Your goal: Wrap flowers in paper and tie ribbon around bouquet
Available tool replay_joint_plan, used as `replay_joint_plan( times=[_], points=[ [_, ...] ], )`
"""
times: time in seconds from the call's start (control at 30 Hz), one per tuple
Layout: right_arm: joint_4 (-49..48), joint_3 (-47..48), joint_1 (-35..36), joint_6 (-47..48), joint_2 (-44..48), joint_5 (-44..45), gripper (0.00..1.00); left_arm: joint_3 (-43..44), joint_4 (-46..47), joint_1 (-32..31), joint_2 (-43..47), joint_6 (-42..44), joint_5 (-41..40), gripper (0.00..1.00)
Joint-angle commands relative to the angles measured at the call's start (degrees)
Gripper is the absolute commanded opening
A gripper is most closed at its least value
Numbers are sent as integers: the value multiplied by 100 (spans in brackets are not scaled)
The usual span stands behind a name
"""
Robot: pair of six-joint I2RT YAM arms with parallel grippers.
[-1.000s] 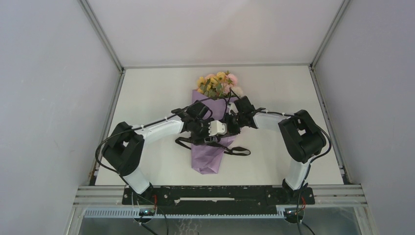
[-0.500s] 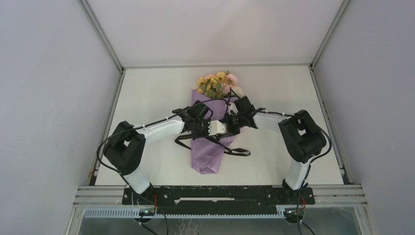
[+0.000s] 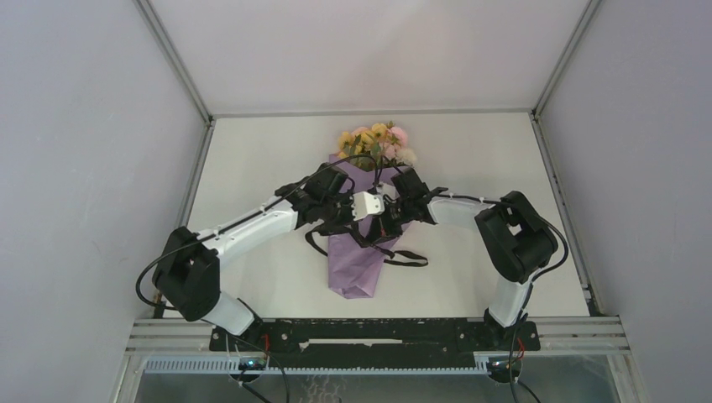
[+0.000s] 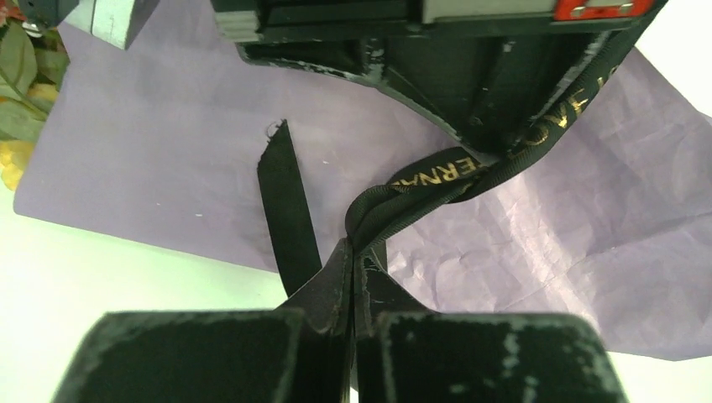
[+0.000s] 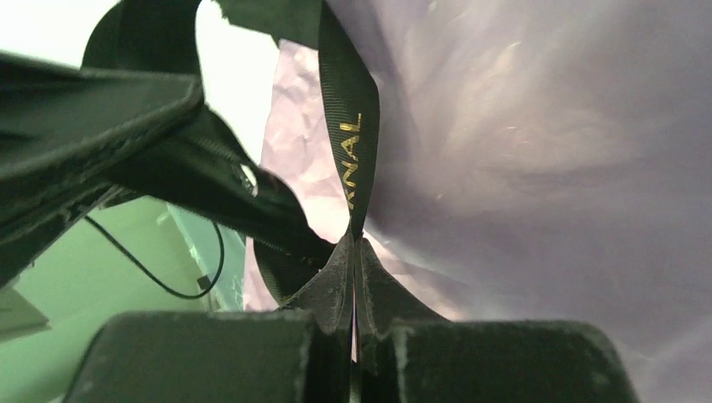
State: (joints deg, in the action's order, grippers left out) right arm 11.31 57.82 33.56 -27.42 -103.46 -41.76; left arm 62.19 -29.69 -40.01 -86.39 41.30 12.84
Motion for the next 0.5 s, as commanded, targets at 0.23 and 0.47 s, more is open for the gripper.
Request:
replay_joint_plan(
  times=[0.23, 0.47],
  points=[
    [136, -31, -92, 348, 369, -1149, 7, 364, 153, 172, -24, -419, 179, 0],
    [277, -109, -614, 297, 683, -892, 24, 392, 247, 194, -260, -665, 288, 0]
  ],
)
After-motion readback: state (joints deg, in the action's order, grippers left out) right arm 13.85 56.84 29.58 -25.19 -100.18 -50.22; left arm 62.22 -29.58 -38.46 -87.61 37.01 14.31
